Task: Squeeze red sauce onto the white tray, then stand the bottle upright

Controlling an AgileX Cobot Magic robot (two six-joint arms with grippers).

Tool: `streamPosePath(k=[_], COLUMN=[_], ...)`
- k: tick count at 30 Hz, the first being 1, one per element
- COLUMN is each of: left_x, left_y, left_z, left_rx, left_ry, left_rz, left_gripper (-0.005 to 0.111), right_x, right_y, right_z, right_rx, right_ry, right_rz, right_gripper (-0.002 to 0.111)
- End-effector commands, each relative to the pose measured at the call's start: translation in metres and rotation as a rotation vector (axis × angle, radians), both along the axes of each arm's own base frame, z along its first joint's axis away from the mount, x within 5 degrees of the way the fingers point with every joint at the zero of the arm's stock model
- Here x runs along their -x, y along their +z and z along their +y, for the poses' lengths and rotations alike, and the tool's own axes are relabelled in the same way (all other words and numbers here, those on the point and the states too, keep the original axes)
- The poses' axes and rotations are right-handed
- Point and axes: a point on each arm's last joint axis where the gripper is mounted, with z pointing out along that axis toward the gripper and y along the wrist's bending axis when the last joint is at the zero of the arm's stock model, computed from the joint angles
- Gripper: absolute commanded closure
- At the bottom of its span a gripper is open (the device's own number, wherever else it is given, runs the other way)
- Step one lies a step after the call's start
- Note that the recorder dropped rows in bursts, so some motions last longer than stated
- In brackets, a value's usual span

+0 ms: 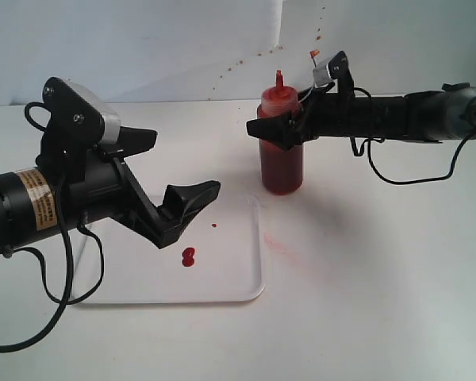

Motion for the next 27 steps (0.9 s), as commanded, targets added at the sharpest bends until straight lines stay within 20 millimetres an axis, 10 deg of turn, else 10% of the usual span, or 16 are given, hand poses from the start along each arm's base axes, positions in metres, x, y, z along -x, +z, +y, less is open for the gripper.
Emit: streamPosePath(k=[1, 27], left_x=[0.000, 0.000], left_y=[0.001, 0.002], left_z=[-0.002, -0.003], left_rx=[0.015, 0.026], left_ry=[-0.004, -0.010], left_rz=[-0.004, -0.012], left_gripper=[0.002, 0.002], right_x=[0.001, 0.042], right_y=[0.016, 0.187], right_z=[0.002, -0.038], right_rx=[-0.050, -0.074], right_ry=[0.007, -0.008], right_rz=[0.013, -0.056], right_gripper=[0.003, 0.003])
